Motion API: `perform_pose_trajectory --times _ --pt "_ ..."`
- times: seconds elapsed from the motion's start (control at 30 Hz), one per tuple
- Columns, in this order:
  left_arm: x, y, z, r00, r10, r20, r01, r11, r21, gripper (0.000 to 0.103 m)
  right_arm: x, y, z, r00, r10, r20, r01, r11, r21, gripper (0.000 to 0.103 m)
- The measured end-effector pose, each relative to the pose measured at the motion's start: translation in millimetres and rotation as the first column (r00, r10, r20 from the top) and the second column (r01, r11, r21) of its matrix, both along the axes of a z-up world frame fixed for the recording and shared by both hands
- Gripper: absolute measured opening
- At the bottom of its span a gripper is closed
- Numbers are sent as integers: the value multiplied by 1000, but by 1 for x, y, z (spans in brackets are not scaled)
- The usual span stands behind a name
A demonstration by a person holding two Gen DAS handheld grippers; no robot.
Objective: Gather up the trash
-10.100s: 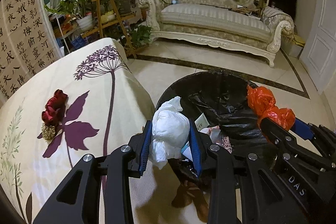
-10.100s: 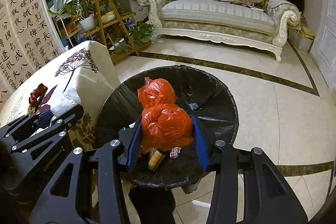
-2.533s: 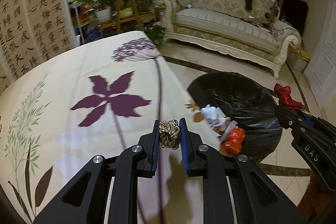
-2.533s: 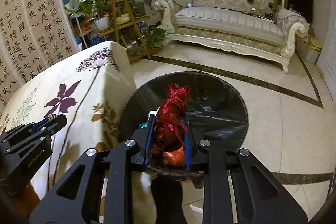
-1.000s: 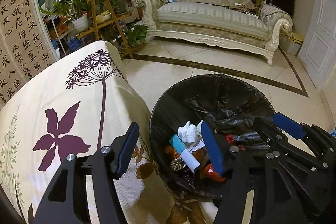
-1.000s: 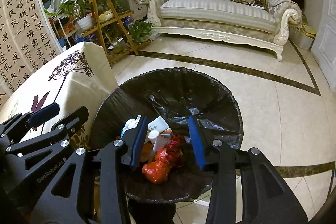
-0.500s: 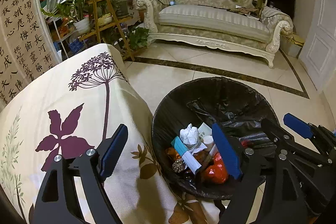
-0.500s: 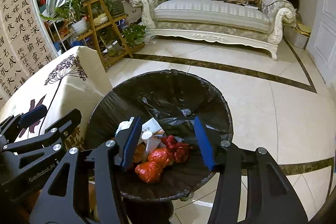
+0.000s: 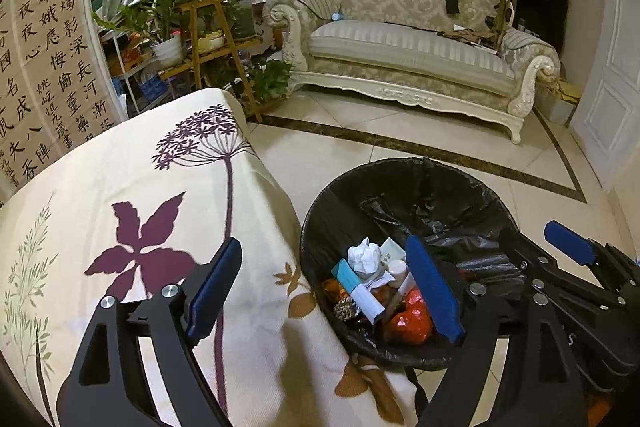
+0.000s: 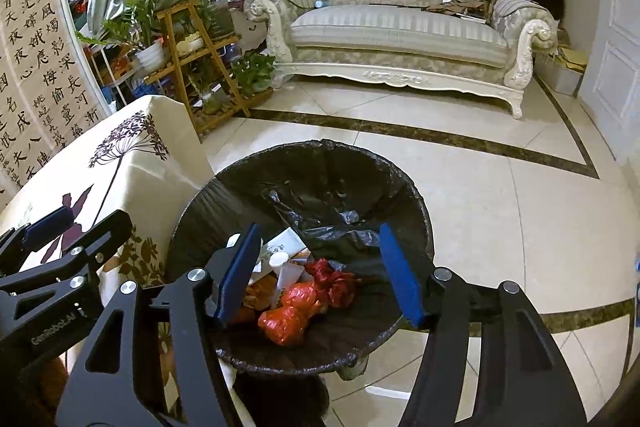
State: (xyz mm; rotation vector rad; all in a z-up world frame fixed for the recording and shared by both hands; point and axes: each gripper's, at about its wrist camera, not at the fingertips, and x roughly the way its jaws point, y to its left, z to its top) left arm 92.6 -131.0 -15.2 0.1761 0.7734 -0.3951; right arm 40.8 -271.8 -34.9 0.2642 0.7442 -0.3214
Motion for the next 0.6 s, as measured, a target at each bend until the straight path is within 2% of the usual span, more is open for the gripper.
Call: perform_pose_trajectory --times 0.13,0.6 --pt "-8 9 6 999 34 22 -34 999 12 84 -6 6 6 1000 8 10 -8 1000 -10 62" --pt "-39 44 23 993 98 60 -96 995 -21 84 -36 30 30 998 31 60 -29 999 -43 64"
